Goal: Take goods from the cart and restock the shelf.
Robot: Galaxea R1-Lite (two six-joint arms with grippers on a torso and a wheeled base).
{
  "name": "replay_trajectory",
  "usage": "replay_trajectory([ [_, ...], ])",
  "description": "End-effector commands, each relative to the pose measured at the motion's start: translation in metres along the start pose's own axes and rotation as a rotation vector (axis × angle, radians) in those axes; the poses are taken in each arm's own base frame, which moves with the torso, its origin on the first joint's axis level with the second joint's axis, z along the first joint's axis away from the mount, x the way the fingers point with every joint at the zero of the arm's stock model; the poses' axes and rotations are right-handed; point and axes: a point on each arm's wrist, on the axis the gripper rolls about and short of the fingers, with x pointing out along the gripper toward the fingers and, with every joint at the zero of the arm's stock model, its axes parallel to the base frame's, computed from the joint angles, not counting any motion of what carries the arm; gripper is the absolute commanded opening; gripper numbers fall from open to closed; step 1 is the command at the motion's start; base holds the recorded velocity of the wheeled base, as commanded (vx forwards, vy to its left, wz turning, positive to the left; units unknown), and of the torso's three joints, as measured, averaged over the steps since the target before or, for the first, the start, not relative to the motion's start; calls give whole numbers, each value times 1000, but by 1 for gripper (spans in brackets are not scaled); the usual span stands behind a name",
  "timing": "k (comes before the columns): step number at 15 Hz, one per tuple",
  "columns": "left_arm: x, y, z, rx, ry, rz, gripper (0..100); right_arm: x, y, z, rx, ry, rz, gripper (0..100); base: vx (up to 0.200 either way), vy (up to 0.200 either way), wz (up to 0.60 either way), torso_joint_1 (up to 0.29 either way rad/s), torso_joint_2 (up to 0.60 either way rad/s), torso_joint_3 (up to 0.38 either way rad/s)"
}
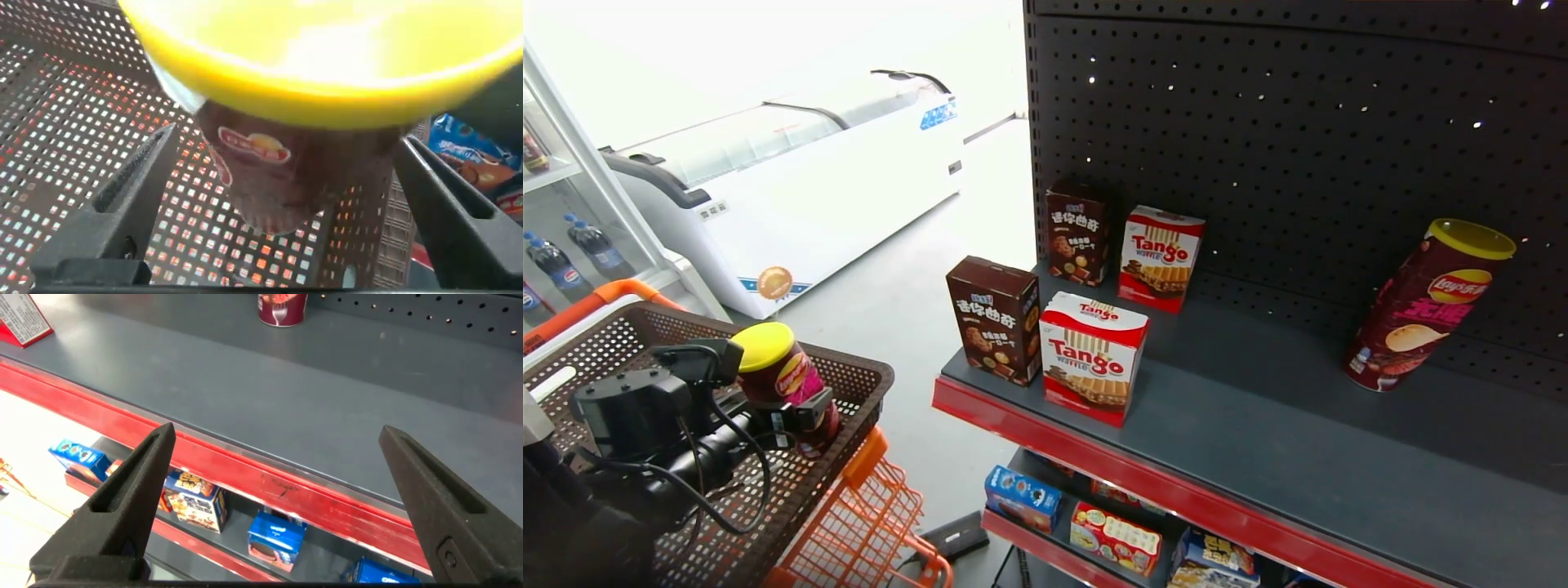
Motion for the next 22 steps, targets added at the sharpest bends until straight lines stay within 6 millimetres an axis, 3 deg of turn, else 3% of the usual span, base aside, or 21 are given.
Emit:
replay_trajectory([
  [1, 14, 2, -5, -1, 6, 3, 100, 0, 0, 0, 0, -1, 0, 100, 0, 0, 0, 0, 0, 0],
  [4, 29, 3, -5, -3, -9, 4, 100, 0, 0, 0, 0, -1, 0, 100, 0, 0, 0, 0, 0, 0],
  [5, 37, 3, -2, -4, -28, 1, 0, 0, 0, 0, 0, -1, 0, 100, 0, 0, 0, 0, 0, 0],
  [10, 52, 4, 10, -1, -93, 1, 0, 0, 0, 0, 0, 1, 0, 100, 0, 0, 0, 0, 0, 0],
  [12, 54, 3, 36, 32, -209, 8, 0, 0, 0, 0, 0, -1, 0, 100, 0, 0, 0, 0, 0, 0],
  [17, 22, -3, 102, 122, -373, 17, 0, 0, 0, 0, 0, -1, 0, 100, 0, 0, 0, 0, 0, 0],
  [22, -22, -23, 145, 109, -481, -43, 0, 0, 0, 0, 0, 1, 0, 100, 0, 0, 0, 0, 0, 0],
])
